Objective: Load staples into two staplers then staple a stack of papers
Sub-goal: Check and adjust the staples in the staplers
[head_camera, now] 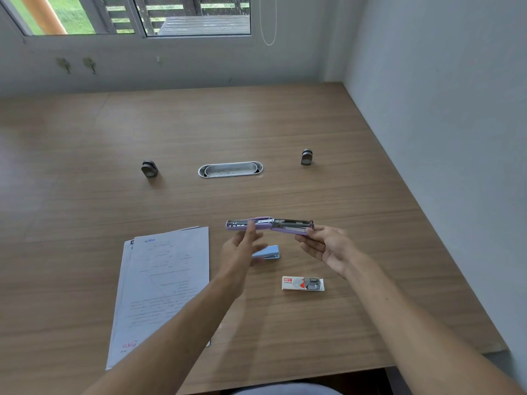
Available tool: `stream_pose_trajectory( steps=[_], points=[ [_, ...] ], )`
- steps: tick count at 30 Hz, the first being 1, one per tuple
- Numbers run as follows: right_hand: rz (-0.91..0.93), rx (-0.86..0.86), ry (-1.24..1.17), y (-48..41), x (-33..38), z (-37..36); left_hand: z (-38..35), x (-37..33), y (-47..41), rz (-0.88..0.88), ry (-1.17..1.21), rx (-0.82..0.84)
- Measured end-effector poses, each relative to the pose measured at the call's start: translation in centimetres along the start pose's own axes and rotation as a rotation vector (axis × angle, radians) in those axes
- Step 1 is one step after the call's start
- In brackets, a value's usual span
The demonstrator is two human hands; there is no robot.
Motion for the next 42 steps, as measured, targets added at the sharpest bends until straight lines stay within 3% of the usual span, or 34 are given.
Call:
stream_pose_trajectory(
  steps=[2, 5, 10, 18, 29, 34, 42],
  points=[
    [-0.010, 0.021, -0.003, 0.2, 0.0, -0.4, -0.4, -0.8, -0.3, -0.073, 0.116, 0.002],
    [-0.019, 0.033, 0.011, 0.3, 0.0, -0.8, -0.4, -2.2, -0.7, -0.255, 0.052, -0.016],
    [-0.005, 0.065, 0.073, 0.4, -0.2, -1.7, -0.8, -3.9, -0.7, -0.718, -0.625, -0.022],
    [0.114, 0.097, 0.044, 0.7, 0.2, -1.3, -0.5, -4.4, -1.0, -0.968, -0.891, 0.071],
    [0.155, 0.048, 0.012, -0.1, 0.9, -1.5, 0.0, -4.5, -2.6, -1.047, -1.136, 0.215],
    [0.139, 0.046, 0.016, -0.7, 0.8, -1.6, 0.2, -4.1, -3.6, -1.017, -1.138, 0.206],
    [0.121, -0.057, 0.322, -3.0, 0.2, -0.7, 0.0, -2.9, -6.0, -0.887, -1.106, 0.179]
  ],
)
Point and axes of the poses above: each hand's wrist, its own y-axis away from the middle knuckle, its own z-axis out of the back of the hand, x = y × z, the point moved 1 cm from there along -y, towards the middle knuckle, and after that the axes turned 3 degrees about z, right-handed, at the moved point
